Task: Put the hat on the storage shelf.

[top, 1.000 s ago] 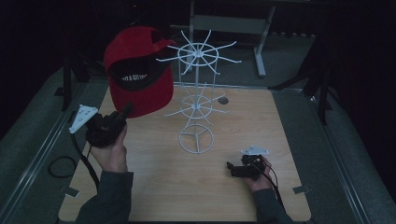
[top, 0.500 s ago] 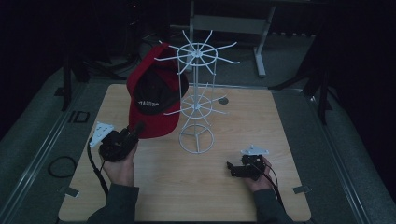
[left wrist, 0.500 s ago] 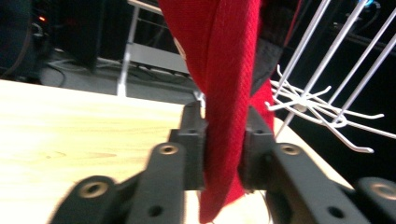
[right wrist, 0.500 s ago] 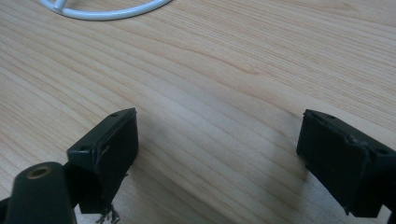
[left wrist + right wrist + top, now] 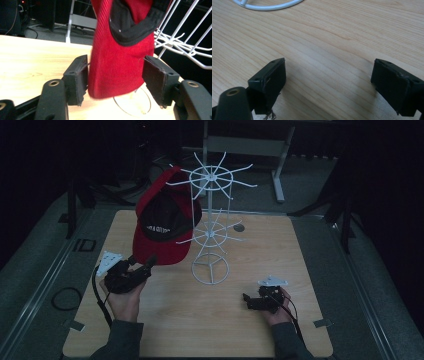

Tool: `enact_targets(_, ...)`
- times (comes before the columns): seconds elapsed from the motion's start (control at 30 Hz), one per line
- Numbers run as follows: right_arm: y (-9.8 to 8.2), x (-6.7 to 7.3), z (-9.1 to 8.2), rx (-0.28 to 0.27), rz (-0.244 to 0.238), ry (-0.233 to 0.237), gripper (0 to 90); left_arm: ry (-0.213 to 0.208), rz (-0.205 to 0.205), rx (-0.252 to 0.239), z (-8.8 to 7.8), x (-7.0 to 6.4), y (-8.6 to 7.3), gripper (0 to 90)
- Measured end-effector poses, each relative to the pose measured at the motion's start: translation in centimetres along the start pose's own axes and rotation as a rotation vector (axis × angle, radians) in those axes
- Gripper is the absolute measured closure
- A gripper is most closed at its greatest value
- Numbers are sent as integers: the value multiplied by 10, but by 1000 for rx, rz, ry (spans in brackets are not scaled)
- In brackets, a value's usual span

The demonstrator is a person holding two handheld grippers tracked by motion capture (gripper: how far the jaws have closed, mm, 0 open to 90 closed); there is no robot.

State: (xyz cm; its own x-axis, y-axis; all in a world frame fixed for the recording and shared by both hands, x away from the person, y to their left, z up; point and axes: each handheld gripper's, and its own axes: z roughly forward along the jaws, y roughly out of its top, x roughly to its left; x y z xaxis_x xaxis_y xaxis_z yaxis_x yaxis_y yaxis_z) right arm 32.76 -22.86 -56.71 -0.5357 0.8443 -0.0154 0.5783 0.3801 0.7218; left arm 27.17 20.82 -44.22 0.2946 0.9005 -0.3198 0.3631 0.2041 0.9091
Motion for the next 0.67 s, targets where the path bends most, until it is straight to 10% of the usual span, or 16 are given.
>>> enact_targets(0.67, 0, 0, 0, 1, 2, 2, 125, -5, 8, 87, 6, 7, -31, 341)
